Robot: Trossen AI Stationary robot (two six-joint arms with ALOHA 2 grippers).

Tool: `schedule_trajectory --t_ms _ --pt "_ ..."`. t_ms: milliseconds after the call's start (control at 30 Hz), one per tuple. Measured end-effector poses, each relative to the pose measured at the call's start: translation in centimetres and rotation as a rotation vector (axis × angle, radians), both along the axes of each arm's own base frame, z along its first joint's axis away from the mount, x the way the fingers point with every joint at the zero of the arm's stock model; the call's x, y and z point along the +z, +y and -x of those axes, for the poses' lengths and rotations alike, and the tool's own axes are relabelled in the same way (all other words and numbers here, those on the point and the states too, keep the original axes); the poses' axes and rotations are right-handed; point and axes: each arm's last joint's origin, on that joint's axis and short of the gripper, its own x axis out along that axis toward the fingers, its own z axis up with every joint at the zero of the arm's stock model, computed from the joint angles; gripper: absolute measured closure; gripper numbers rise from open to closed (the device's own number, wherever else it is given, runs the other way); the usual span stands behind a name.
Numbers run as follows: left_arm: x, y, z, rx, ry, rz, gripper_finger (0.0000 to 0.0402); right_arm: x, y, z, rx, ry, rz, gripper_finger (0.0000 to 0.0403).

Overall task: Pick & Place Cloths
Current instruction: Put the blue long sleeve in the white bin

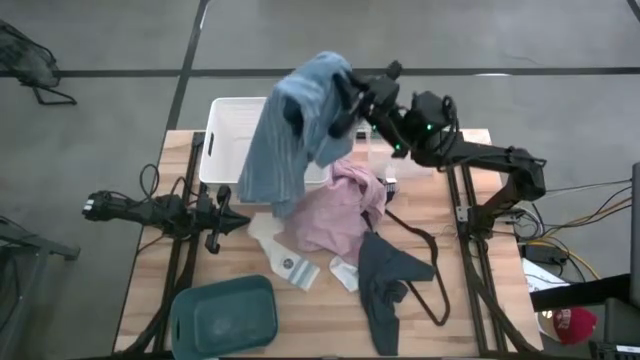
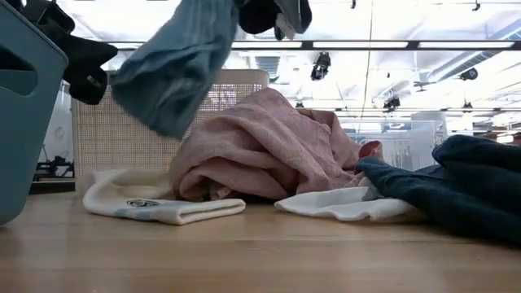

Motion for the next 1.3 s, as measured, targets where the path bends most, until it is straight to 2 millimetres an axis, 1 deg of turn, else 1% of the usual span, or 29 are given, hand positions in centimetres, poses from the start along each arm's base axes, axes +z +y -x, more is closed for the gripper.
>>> schedule_trajectory --t_ms 100,133,200,300,433,600,667,767,933,1033,1133,1300 --pt "0.0 0.0 0.0 0.000 0.000 0.000 0.0390 -0.6 -1.8 -0.3 -0.037 0.020 -0.024 0.0376" --pt "0.0 0.0 0.0 0.000 0.000 0.000 0.0390 -1.2 -2.4 -0.6 -0.044 0.044 -0.043 0.0376" --pt "0.0 0.0 0.0 0.000 0.000 0.000 0.0390 -2.5 -3.3 -1.5 -0.046 0.082 -0.082 0.0374" --pt "0.0 0.0 0.0 0.000 0.002 0.000 0.0390 -5.2 -4.4 -3.5 -0.050 0.181 -0.132 0.0371" --pt "0.0 0.0 0.0 0.000 0.004 -0.001 0.0390 -9.4 -5.2 -6.7 0.027 0.325 -0.154 0.0373" --pt "0.0 0.0 0.0 0.000 0.005 -0.001 0.0390 -14.0 -5.5 -9.9 0.206 0.400 -0.221 0.0370" --pt "-0.1 0.0 0.0 0.000 0.006 -0.001 0.0390 -15.5 -5.7 -10.9 0.263 0.418 -0.254 0.0365" --pt "-0.1 0.0 0.0 0.000 0.008 -0.001 0.0390 -17.0 -5.9 -12.0 0.297 0.458 -0.312 0.0358" --pt "-0.1 0.0 0.0 0.000 0.008 -0.002 0.0390 -18.4 -6.1 -12.7 0.288 0.590 -0.445 0.0333" --pt "-0.1 0.0 0.0 0.000 0.008 -0.002 0.0390 -18.2 -6.1 -12.5 0.282 0.651 -0.487 0.0307" --pt "-0.1 0.0 0.0 0.000 0.008 -0.001 0.0390 -16.6 -5.9 -12.2 0.290 0.675 -0.498 0.0273" --pt "-0.1 0.0 0.0 0.000 0.009 -0.001 0.0390 -13.1 -5.0 -11.4 0.295 0.714 -0.536 0.0214"
